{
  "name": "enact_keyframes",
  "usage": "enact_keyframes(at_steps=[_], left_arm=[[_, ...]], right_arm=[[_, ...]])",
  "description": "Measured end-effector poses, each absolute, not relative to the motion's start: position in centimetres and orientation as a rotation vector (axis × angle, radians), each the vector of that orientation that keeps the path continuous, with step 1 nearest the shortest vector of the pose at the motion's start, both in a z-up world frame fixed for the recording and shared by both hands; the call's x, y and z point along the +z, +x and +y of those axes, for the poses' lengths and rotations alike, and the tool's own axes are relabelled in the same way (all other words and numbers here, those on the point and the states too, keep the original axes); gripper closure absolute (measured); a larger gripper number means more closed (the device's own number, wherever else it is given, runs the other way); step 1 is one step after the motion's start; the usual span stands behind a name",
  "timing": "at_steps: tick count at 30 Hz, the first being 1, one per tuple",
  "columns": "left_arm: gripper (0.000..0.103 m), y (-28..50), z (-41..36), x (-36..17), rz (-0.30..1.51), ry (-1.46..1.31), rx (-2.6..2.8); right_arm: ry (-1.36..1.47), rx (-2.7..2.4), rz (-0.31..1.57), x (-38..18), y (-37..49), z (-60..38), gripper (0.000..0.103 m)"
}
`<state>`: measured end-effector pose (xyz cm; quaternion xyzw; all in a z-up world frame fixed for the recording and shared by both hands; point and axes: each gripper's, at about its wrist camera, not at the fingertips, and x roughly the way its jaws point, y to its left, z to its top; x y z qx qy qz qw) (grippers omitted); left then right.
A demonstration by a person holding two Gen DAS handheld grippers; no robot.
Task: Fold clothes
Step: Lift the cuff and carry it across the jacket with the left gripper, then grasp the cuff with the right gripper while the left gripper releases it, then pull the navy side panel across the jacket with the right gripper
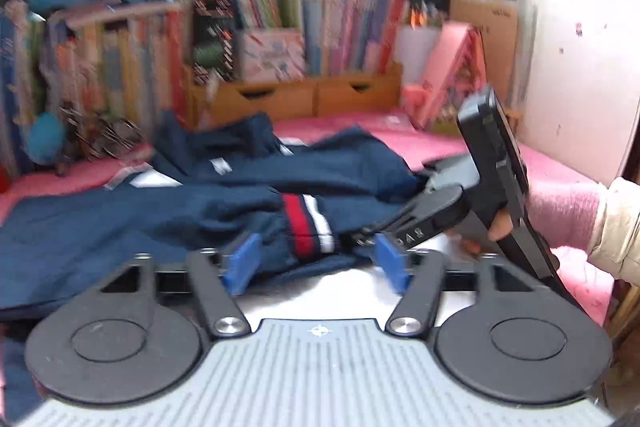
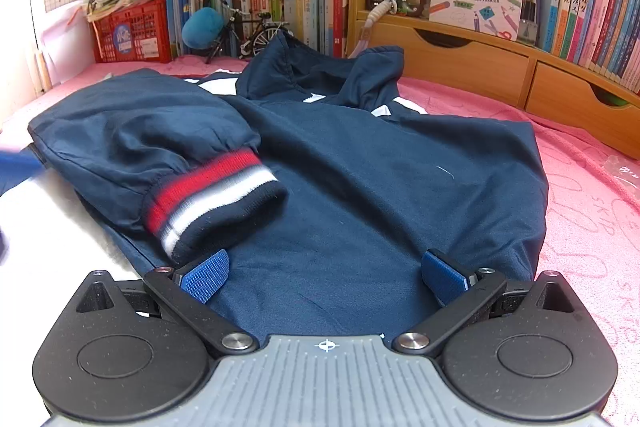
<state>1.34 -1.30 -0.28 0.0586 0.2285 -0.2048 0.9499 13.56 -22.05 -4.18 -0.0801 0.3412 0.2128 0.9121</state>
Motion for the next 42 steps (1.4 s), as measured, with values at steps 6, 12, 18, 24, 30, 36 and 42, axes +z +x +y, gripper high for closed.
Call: enact_keyframes(at_steps=[6,12,18,24,30,36,42], left_arm=[[0.029,0.6,3.9,-2.0,0.529,0.108,-0.204],[0.027,1.0,7.1,-4.3,0.630,0.046,-0.109],[0.017,0.8,7.2,-4.6,0.634,0.041,-0.107],[0.014,0.6,7.3,-4.8,0.636,0.040,-0.105],[0.014,0.5,7.2,-4.9,0.637,0.041,-0.101],[0.026,0.0,7.8,-3.8,0.611,0.004,-0.021],[0.015,-0.1,9.5,2.2,0.369,-0.021,-0.014]], right_arm=[[-0.160,0.258,0.668,-2.0,10.7,-21.6,0.000],[0.107,0.374,0.612,0.3,8.3,-20.3,0.000],[0.163,0.361,0.728,-1.8,11.5,-15.4,0.004],[0.252,0.312,0.725,-0.7,12.1,-14.8,0.084],[0.000,0.108,0.515,3.0,11.3,-16.5,0.089],[-0.242,-0.081,0.422,2.2,12.0,-18.3,0.088],[-0.558,-0.127,0.506,-1.2,11.6,-18.6,0.036]])
